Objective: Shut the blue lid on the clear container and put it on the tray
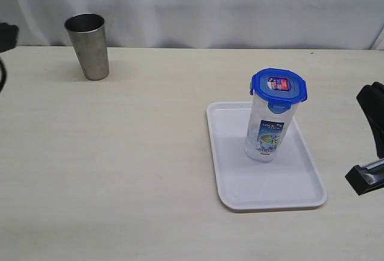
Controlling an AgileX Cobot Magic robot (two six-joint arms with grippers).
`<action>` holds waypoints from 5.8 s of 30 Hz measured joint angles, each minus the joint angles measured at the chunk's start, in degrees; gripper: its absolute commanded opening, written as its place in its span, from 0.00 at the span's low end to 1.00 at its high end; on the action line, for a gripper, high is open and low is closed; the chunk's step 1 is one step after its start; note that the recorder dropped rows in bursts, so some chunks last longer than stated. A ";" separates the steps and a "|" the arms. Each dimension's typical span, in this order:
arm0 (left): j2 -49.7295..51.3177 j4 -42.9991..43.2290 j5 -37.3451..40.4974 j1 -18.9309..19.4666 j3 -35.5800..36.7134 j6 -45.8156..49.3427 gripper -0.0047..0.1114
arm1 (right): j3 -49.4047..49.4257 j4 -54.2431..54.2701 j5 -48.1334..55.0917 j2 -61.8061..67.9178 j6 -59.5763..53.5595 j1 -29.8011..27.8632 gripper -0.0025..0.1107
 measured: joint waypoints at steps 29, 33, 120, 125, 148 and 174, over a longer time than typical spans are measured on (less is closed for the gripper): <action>-32.41 -0.04 6.99 0.00 9.68 -3.35 0.04 | 0.00 0.00 0.00 0.00 0.00 0.00 0.06; -32.41 -0.04 7.13 0.00 9.68 -3.35 0.04 | 0.00 0.00 0.00 0.00 0.00 0.00 0.06; -51.85 13.23 2.98 25.19 47.69 -31.22 0.04 | 0.00 0.00 0.00 0.00 0.00 0.00 0.06; -51.85 13.23 2.98 25.19 47.69 -31.22 0.04 | 0.00 0.00 0.00 0.00 0.00 0.00 0.06; -51.85 13.23 2.98 25.19 47.69 -31.22 0.04 | 4.99 0.99 -9.27 -7.39 1.64 -0.12 0.06; -51.85 13.23 2.98 25.19 47.69 -31.22 0.04 | 5.02 -27.50 -11.27 -39.63 16.57 -25.62 0.06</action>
